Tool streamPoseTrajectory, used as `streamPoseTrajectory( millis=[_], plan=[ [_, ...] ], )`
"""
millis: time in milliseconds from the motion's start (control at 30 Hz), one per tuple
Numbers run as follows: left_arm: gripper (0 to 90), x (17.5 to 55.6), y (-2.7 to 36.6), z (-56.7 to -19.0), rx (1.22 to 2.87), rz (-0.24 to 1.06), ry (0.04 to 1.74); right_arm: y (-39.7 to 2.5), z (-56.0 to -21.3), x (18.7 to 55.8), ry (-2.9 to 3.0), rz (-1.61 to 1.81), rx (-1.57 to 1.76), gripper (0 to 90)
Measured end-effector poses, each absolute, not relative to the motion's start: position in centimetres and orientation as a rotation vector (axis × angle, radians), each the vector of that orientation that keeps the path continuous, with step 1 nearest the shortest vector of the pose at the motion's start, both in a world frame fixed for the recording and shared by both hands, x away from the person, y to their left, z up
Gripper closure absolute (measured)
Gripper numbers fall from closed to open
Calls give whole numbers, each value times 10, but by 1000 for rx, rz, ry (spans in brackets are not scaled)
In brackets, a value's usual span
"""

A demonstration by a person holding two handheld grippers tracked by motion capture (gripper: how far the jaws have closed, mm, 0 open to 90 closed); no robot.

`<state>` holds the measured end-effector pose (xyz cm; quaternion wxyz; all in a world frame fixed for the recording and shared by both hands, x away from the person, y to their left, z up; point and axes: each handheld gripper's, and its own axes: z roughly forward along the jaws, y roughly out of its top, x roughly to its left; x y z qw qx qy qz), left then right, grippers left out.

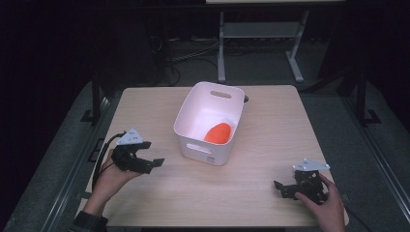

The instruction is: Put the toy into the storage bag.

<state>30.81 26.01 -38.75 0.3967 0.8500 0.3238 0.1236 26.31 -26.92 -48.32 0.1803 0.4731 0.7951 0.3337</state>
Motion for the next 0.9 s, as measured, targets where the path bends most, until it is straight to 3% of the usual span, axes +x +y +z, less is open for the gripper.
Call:
streamPoseTrajectory(
  millis=[367,900],
  plan=[
    [169,284,270,-437,2163,349,891,-269,-483,263,2246,943,1336,9],
    [144,268,277,-472,2201,359,912,-269,-483,263,2246,942,1336,9]
  ],
)
